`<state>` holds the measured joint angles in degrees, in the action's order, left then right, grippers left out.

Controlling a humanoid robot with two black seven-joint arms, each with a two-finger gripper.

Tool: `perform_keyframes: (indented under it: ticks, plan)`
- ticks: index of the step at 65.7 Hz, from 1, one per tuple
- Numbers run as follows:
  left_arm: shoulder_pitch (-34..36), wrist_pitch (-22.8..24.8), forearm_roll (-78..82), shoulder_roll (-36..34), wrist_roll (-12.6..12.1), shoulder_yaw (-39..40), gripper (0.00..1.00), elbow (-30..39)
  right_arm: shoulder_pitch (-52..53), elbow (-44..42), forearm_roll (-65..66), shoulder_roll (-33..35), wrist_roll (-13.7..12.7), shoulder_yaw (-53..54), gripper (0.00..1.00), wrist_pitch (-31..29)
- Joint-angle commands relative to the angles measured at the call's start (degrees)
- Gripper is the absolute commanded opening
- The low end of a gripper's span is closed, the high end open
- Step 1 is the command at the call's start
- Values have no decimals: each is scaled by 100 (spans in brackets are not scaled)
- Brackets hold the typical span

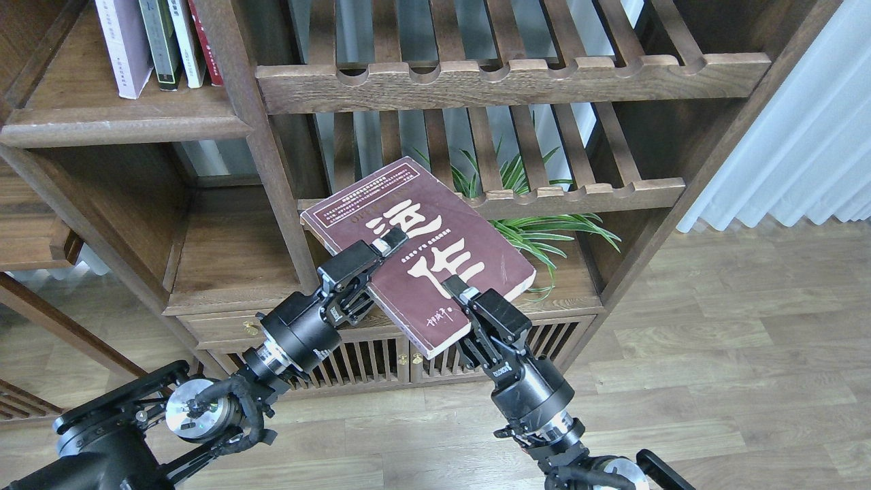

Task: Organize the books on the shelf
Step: 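Grip the maroon book with the left gripper beside the right gripper, then release the right gripper and raise the maroon book with the left gripper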

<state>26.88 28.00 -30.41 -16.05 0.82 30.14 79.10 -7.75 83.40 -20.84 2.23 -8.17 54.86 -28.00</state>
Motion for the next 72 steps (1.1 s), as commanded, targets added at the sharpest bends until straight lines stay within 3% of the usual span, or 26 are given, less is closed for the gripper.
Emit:
perform_keyframes:
  ticks: [1, 18, 22, 28, 37, 57, 72]
  plan:
    - [2, 0, 0, -20, 6, 9, 6, 0, -7, 1, 1, -12, 0, -2, 5, 0]
    - [2, 0, 0, -47, -12, 0, 4, 9, -43, 1, 10, -65, 0, 7, 13, 0]
    - [2, 0, 0, -47, -12, 0, 4, 0, -51, 1, 28, -74, 0, 7, 20, 0]
    - [2, 0, 8, -56, -21, 0, 4, 9, -51, -26, 168, -74, 9, 33, 40, 0]
    - [2, 0, 8, -56, -21, 0, 4, 0, -95, -87, 432, -83, 9, 121, 56, 0]
    - [2, 0, 219, -91, -38, 0, 4, 0, -131, -333, 467, -223, 70, 885, 80, 0]
    - [2, 0, 641, -126, -38, 0, 3, 9, -78, -878, 441, -223, 105, 1721, 88, 0]
